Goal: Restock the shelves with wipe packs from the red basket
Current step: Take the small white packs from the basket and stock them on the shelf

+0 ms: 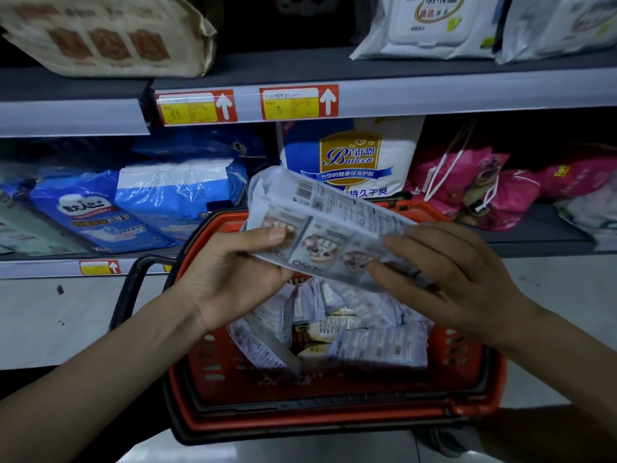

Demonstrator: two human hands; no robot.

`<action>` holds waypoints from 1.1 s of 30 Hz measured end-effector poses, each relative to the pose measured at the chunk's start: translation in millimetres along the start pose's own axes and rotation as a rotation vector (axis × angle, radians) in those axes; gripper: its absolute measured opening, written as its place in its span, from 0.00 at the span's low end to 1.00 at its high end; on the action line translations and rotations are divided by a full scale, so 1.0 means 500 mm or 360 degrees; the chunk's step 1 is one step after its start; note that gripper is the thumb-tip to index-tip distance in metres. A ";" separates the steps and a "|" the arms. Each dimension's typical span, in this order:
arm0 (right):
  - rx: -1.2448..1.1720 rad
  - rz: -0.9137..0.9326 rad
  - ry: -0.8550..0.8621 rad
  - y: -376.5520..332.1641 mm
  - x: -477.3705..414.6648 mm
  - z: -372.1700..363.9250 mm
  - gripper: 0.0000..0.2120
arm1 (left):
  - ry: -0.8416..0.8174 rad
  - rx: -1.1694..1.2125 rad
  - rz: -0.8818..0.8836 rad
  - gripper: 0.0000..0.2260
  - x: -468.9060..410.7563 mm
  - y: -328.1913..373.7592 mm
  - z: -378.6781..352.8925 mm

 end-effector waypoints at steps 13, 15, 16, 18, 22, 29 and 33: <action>0.0252 -0.0077 -0.0106 0.046 -0.033 0.021 0.15 | 0.0314 -0.0138 -0.0245 0.31 -0.012 0.017 -0.067; 0.0191 -0.0097 -0.0174 0.050 -0.042 0.027 0.17 | 0.0327 -0.0162 -0.0285 0.27 -0.011 0.020 -0.080; 0.0148 -0.0107 -0.0206 0.051 -0.047 0.029 0.18 | 0.0338 -0.0172 -0.0305 0.23 -0.010 0.021 -0.087; 0.0014 -0.0174 -0.0246 0.055 -0.057 0.033 0.17 | 0.0359 -0.0209 -0.0346 0.20 -0.010 0.023 -0.100; -0.0301 -0.0380 -0.0328 0.071 -0.076 0.052 0.22 | 0.0338 -0.0274 -0.0395 0.30 -0.005 0.032 -0.125; -0.1327 -0.1475 -0.0287 0.060 -0.145 0.089 0.24 | 0.0369 -0.0355 -0.0453 0.31 0.026 0.045 -0.188; -0.2039 -0.2069 -0.0190 0.067 -0.176 0.100 0.19 | 0.0388 -0.0690 -0.0700 0.24 0.027 0.056 -0.218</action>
Point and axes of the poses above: each hand's wrist, its own x-axis away from the middle knuckle, its own z-axis out of the back of the hand, y = z × x, the point moved 1 cm from there along -x, towards the middle knuckle, and after that the axes turned 14 degrees about x, right-handed, at the moved point
